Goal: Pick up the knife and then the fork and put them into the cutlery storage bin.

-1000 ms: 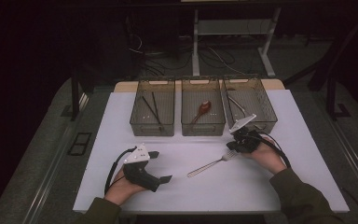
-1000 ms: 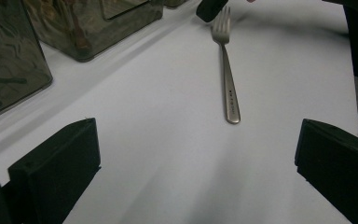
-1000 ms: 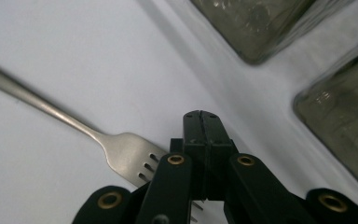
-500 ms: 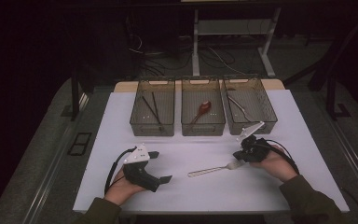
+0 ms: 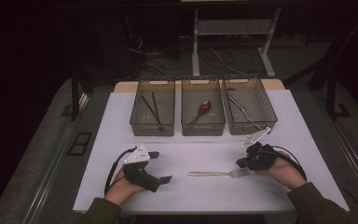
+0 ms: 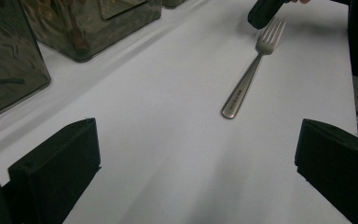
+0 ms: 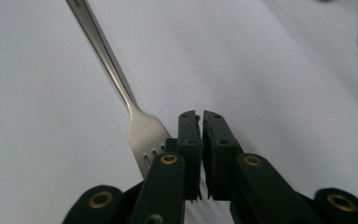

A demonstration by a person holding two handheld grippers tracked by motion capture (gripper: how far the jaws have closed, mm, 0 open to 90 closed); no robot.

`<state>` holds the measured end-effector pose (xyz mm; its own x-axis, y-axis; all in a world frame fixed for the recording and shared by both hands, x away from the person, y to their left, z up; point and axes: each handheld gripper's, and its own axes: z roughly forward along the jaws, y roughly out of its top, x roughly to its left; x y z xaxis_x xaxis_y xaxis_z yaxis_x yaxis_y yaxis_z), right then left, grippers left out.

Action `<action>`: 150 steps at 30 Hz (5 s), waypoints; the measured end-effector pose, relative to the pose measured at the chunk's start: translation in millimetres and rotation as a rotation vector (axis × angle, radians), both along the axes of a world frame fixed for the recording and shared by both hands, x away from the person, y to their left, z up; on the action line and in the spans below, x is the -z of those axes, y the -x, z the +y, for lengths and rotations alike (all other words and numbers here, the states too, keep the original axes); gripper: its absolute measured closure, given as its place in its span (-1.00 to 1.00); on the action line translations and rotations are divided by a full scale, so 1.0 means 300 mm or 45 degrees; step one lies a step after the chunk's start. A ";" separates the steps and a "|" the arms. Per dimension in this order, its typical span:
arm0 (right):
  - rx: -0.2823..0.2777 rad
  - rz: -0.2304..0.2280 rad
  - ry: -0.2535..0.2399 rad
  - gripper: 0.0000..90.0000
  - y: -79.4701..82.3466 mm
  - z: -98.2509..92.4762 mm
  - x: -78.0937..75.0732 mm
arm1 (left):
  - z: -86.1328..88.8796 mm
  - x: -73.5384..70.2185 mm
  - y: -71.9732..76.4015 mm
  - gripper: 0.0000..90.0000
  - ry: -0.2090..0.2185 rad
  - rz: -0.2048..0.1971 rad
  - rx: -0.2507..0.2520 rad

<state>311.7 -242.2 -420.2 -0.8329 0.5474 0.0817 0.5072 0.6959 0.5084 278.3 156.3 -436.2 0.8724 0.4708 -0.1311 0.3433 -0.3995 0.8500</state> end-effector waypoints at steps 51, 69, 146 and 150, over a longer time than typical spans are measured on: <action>-0.480 0.082 0.307 0.88 -0.047 0.252 -0.023 | 0.007 0.000 -0.002 -1.00 0.029 -0.012 0.010; -0.250 0.001 0.020 0.88 -0.091 0.138 -0.075 | 0.006 0.007 -0.004 -1.00 0.029 -0.008 0.008; 0.599 -0.235 -0.127 0.48 -0.538 -0.251 -0.114 | 0.006 0.005 -0.003 -1.00 0.042 -0.014 0.004; 0.611 -0.244 -0.181 0.28 -0.532 -0.257 -0.125 | 0.006 0.005 -0.002 -1.00 0.042 -0.012 0.004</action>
<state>471.4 -319.3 -382.7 -0.4992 0.8648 0.0539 0.6403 0.3262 0.6954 279.0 158.1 -437.6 0.8751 0.4637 -0.1381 0.3338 -0.3719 0.8662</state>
